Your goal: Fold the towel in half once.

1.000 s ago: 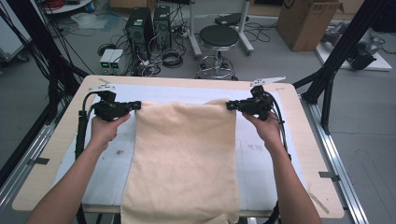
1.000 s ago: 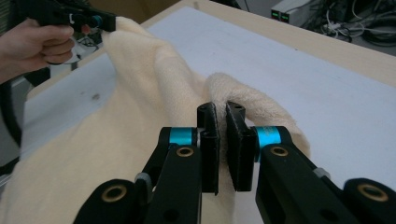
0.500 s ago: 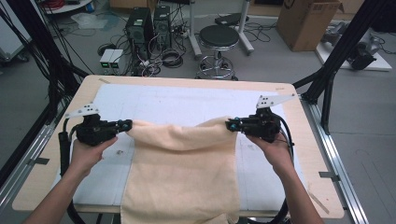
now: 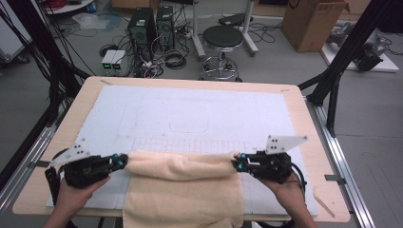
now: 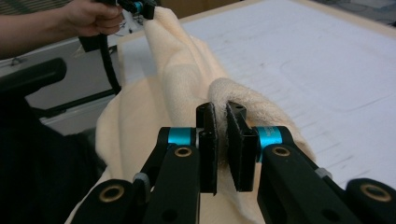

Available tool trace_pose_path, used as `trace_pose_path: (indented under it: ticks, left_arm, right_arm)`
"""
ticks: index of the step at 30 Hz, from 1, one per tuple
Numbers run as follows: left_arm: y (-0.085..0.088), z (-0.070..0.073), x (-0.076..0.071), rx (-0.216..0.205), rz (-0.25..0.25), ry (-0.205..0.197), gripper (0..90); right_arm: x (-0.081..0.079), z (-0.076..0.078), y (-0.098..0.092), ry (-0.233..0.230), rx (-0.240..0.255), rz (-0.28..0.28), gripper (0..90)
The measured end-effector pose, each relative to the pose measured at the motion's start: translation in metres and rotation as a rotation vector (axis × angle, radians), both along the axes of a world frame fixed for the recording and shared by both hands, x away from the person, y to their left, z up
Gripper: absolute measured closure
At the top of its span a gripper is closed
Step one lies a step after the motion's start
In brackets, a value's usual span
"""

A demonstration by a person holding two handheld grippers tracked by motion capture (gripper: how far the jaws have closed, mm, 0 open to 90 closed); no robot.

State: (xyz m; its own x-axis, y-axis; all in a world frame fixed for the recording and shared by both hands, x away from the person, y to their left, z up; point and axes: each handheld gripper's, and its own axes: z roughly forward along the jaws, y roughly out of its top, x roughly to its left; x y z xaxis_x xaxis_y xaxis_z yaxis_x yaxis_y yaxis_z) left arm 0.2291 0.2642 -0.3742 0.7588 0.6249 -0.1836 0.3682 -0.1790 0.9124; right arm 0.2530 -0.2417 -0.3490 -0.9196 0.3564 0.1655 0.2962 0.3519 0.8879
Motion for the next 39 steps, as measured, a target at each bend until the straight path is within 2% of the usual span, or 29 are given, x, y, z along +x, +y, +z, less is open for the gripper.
trace_pose_path:
  ticks: [1, 2, 3, 4, 5, 6, 7, 9, 10, 11, 13, 15, 18, 19, 20, 22, 23, 24, 25, 27, 28, 29, 32, 33, 36, 39]
  left_arm:
    - [0.001, -0.006, -0.006, -0.005, -0.01, 0.009, 85.9]
    - [0.002, -0.019, -0.017, 0.011, -0.022, 0.027, 85.9]
    - [0.003, -0.024, -0.021, 0.024, -0.031, 0.036, 85.8]
    - [0.003, -0.024, -0.021, 0.024, -0.031, 0.036, 85.8]
    - [0.003, -0.029, -0.026, 0.036, -0.039, 0.044, 85.8]
    - [0.003, -0.033, -0.03, 0.048, -0.049, 0.046, 85.5]
    - [0.003, -0.037, -0.034, 0.058, -0.064, 0.057, 85.4]
    - [0.003, -0.042, -0.042, 0.074, -0.1, 0.076, 85.2]
    - [0.003, -0.044, -0.046, 0.082, -0.124, 0.09, 82.4]
    - [0.003, -0.045, -0.048, 0.091, -0.142, 0.094, 79.2]
    - [0.004, -0.047, -0.052, 0.101, -0.174, 0.098, 66.4]
    - [0.007, -0.046, -0.054, 0.082, -0.199, 0.095, 61.7]
    - [0.011, -0.041, -0.049, 0.058, -0.18, 0.089, 58.8]
    - [0.011, -0.038, -0.041, 0.036, -0.158, 0.081, 57.8]
    - [0.011, -0.038, -0.041, 0.036, -0.158, 0.081, 57.2]
    - [0.008, -0.034, -0.027, 0.043, -0.135, 0.069, 56.1]
    - [0.006, -0.034, -0.023, 0.044, -0.13, 0.069, 55.8]
    - [0.003, -0.033, -0.016, 0.05, -0.125, 0.066, 55.8]
    - [-0.001, -0.033, -0.009, 0.056, -0.113, 0.063, 55.3]
    - [-0.008, -0.036, 0.004, 0.075, -0.094, 0.057, 54.7]
    - [-0.016, -0.039, 0.014, 0.093, -0.066, 0.049, 53.5]
    - [-0.016, -0.039, 0.014, 0.093, -0.066, 0.049, 53.2]
    - [-0.024, -0.045, 0.027, 0.148, -0.027, 0.038, 51.7]
    - [-0.026, -0.047, 0.031, 0.157, -0.015, 0.039, 50.9]
    - [-0.027, -0.051, 0.04, 0.179, 0.004, 0.052, 50.8]
    - [-0.028, -0.056, 0.045, 0.209, 0.003, 0.089, 51.6]
  right_arm:
    - [-0.005, -0.007, 0.0, 0.007, -0.001, 0.009, 83.5]
    - [-0.011, -0.014, 0.0, 0.018, -0.014, 0.015, 83.3]
    - [-0.015, -0.021, 0.001, 0.026, -0.028, 0.029, 83.1]
    - [-0.02, -0.028, 0.002, 0.037, -0.04, 0.04, 83.0]
    - [-0.02, -0.028, 0.002, 0.037, -0.04, 0.04, 83.0]
    - [-0.028, -0.039, 0.003, 0.055, -0.056, 0.073, 81.8]
    - [-0.032, -0.043, 0.003, 0.056, -0.079, 0.084, 80.9]
    - [-0.036, -0.047, 0.002, 0.065, -0.093, 0.095, 79.1]
    - [-0.042, -0.053, -0.001, 0.091, -0.109, 0.149, 70.8]
    - [-0.044, -0.055, -0.003, 0.095, -0.123, 0.153, 67.5]
    - [-0.046, -0.057, -0.008, 0.117, -0.154, 0.157, 61.9]
    - [-0.046, -0.055, -0.015, 0.122, -0.143, 0.135, 58.1]
    - [-0.041, -0.051, -0.021, 0.129, -0.115, 0.114, 56.5]
    - [-0.036, -0.047, -0.025, 0.116, -0.107, 0.083, 55.9]
    - [-0.032, -0.045, -0.024, 0.105, -0.107, 0.058, 55.9]
    - [-0.019, -0.043, -0.02, 0.099, -0.131, -0.001, 55.2]
    - [-0.015, -0.043, -0.018, 0.101, -0.137, -0.01, 55.0]
    - [-0.015, -0.043, -0.018, 0.101, -0.137, -0.01, 55.0]
    - [-0.003, -0.044, -0.01, 0.105, -0.155, -0.031, 53.6]
    - [0.009, -0.049, -0.002, 0.098, -0.169, -0.046, 53.0]
    - [0.014, -0.052, 0.001, 0.112, -0.184, -0.057, 52.3]
    - [0.014, -0.052, 0.001, 0.112, -0.184, -0.057, 52.3]
    - [0.025, -0.062, 0.013, 0.131, -0.208, -0.056, 51.4]
    - [0.03, -0.068, 0.019, 0.144, -0.242, -0.054, 51.1]
    - [0.033, -0.074, 0.024, 0.161, -0.257, -0.044, 50.8]
    - [0.036, -0.08, 0.029, 0.172, -0.275, -0.031, 50.8]
